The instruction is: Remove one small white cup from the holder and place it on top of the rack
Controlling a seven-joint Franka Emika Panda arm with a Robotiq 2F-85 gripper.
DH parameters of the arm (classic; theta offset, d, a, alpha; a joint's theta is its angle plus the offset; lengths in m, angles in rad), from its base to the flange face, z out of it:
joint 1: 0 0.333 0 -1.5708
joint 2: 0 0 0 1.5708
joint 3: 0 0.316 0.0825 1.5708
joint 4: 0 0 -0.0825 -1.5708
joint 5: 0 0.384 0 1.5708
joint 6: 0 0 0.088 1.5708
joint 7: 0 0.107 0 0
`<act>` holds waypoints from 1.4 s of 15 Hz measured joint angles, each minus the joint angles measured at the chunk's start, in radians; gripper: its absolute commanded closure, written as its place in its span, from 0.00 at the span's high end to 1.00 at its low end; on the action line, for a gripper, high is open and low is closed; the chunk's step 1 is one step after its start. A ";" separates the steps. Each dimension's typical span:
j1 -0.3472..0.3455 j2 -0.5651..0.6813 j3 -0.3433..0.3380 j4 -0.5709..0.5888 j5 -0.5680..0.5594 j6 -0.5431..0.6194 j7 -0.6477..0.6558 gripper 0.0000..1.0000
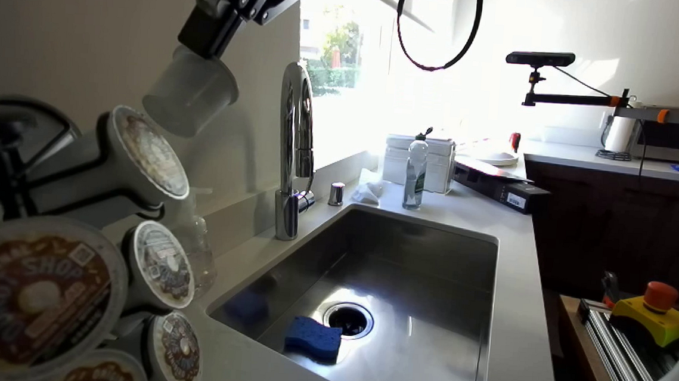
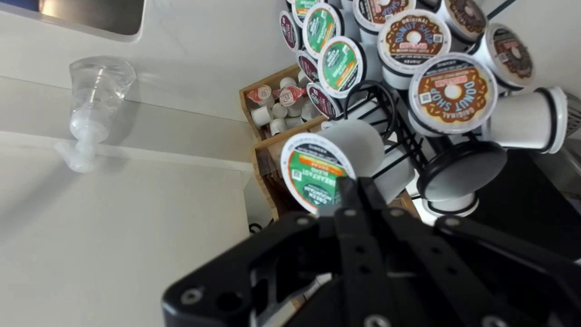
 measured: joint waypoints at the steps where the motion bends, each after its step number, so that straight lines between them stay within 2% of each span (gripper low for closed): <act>1: 0.000 0.002 0.002 0.013 -0.022 -0.019 0.001 0.01; 12: 0.032 0.102 0.051 0.190 -0.207 -0.183 -0.061 0.01; 21: 0.054 0.167 0.086 0.303 -0.370 -0.231 -0.137 0.01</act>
